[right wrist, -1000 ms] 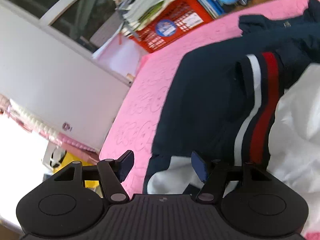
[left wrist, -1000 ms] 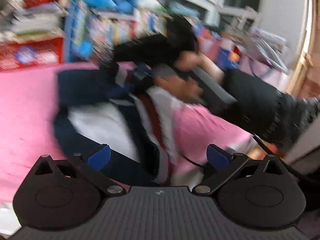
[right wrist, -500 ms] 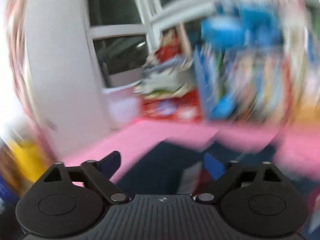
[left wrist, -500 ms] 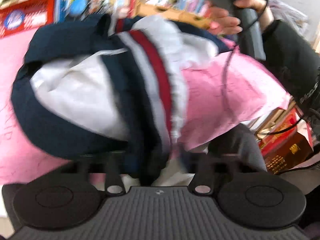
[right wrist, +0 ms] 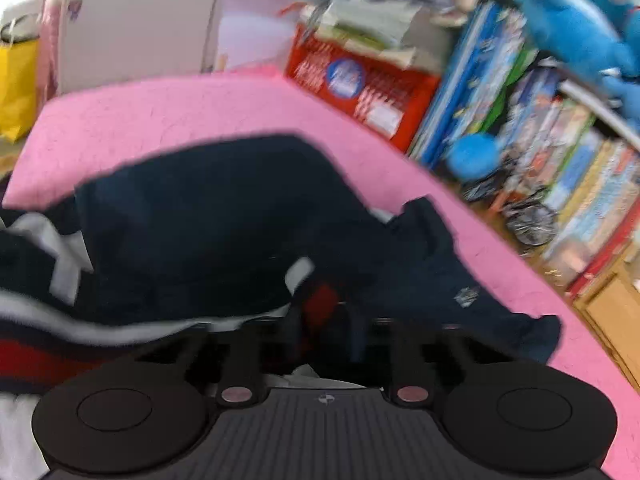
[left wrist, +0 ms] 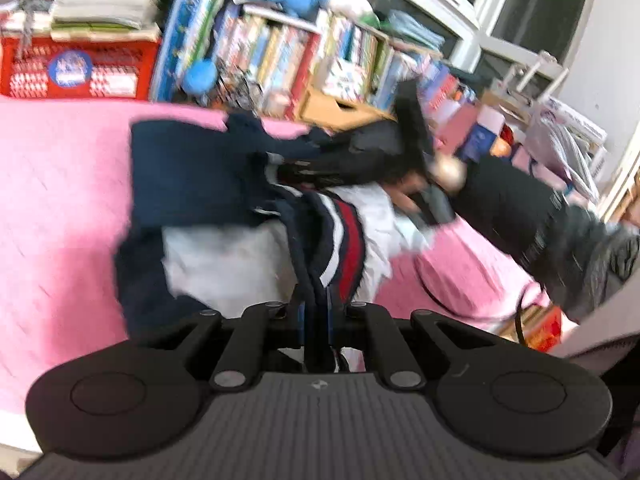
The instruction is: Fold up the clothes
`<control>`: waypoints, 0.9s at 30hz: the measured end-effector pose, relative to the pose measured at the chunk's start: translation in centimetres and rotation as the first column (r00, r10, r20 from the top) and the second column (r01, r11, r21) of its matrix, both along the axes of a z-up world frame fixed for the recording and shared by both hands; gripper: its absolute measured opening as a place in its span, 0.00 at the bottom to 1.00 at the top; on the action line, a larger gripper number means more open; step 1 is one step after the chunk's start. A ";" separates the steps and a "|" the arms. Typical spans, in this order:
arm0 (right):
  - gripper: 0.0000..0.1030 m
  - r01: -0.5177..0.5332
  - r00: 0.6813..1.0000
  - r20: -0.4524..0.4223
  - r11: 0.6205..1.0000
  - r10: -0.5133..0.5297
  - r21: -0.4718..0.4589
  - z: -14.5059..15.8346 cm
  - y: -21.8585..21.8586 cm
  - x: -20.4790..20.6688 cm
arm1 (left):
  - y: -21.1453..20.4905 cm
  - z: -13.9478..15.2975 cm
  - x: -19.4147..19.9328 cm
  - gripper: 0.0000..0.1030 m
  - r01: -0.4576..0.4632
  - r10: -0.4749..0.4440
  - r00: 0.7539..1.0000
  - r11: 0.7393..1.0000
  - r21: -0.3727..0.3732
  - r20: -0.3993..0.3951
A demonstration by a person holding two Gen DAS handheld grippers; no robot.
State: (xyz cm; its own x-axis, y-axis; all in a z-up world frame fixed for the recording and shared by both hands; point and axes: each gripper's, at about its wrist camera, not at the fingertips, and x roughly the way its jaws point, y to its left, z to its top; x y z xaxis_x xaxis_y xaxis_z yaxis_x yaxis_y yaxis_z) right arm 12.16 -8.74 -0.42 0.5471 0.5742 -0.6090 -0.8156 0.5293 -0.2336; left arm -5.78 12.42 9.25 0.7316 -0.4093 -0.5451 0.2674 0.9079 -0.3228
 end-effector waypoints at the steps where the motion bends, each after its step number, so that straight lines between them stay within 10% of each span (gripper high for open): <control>1: 0.16 0.037 0.999 0.026 0.997 -0.039 0.067 1.6 -1.6 -0.7 | 0.5 0.9 0.3 0.09 -0.013 0.012 1.000 1.000 0.021 0.018; 9: 0.15 0.249 0.914 0.162 0.828 -0.373 0.502 13.5 -14.9 -6.5 | 1.8 9.0 10.3 0.11 -0.103 0.079 0.974 0.989 0.106 0.214; 12: 0.16 0.331 0.889 0.143 0.827 -0.435 0.455 12.3 -15.3 -4.9 | 0.9 9.0 16.8 0.18 -0.174 0.140 0.972 0.969 0.175 0.190; 16: 0.17 0.529 0.823 0.069 0.806 -0.563 0.264 6.2 -13.6 1.0 | -0.9 3.3 24.3 0.19 -0.324 0.340 0.940 0.855 0.406 0.035; 19: 0.21 0.621 0.782 -0.061 0.767 -0.620 0.161 1.6 -14.5 3.3 | 0.0 0.3 24.0 0.24 -0.308 0.360 0.932 0.854 0.418 -0.048; 22: 0.51 0.646 0.763 -0.148 0.743 -0.629 0.172 -0.9 -16.6 3.0 | 1.4 -0.9 22.3 0.41 -0.298 0.351 0.935 0.856 0.421 -0.051; 24: 0.59 0.632 0.775 -0.156 0.742 -0.613 0.223 -0.7 -17.4 2.7 | 1.9 -1.2 21.8 0.83 -0.287 0.335 0.941 0.856 0.430 -0.040; 27: 0.80 0.590 0.806 -0.171 0.752 -0.566 0.293 0.7 -16.8 3.9 | 1.6 -1.9 22.8 1.00 -0.233 0.274 0.961 0.877 0.420 -0.039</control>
State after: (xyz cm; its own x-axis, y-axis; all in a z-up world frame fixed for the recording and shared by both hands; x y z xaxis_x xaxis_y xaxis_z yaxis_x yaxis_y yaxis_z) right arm 16.09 -25.55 0.27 0.8028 0.3278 -0.4980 -0.3366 0.9386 0.0752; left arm 17.02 14.05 7.35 0.7167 0.0567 -0.6951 -0.0027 0.9969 0.0786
